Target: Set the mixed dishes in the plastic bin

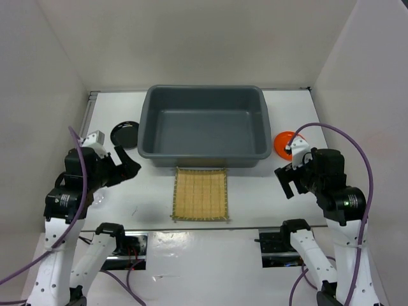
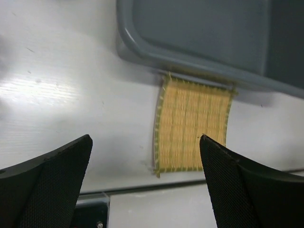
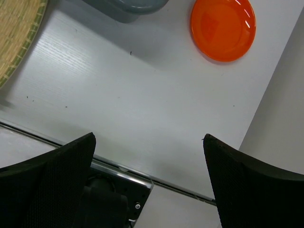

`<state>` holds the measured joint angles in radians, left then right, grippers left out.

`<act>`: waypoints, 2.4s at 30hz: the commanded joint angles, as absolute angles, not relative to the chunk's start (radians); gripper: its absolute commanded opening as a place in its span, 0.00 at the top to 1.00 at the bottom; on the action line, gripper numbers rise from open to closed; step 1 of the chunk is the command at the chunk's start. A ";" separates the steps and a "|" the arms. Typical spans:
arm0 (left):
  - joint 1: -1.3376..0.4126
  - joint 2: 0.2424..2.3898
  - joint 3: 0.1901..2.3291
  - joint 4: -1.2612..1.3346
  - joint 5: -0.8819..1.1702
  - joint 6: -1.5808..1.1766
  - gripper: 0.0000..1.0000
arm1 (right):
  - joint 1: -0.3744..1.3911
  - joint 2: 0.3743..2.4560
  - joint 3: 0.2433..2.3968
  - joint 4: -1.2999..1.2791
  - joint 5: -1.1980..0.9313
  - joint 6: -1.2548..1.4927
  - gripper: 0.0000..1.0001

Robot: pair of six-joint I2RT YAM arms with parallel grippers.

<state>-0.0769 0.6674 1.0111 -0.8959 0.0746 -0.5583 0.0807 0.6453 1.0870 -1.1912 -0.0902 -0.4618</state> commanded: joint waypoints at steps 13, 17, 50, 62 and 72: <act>-0.294 0.805 0.651 -0.571 0.531 -0.776 0.00 | 0.137 0.856 1.201 -1.105 -0.272 -0.554 0.02; -0.409 0.871 0.612 -0.528 0.411 -0.853 0.00 | 0.149 0.934 1.245 -1.033 -0.348 -0.497 0.02; -0.571 1.411 0.523 -0.063 0.383 -0.919 0.00 | 0.623 1.203 0.905 -0.786 -0.128 -0.824 1.00; -0.571 1.471 0.578 -0.092 0.383 -0.879 0.00 | 0.523 1.504 1.020 -0.388 0.043 -0.741 1.00; -0.571 1.471 0.568 -0.092 0.374 -0.888 0.00 | 0.334 1.712 1.252 -0.460 -0.020 -0.703 1.00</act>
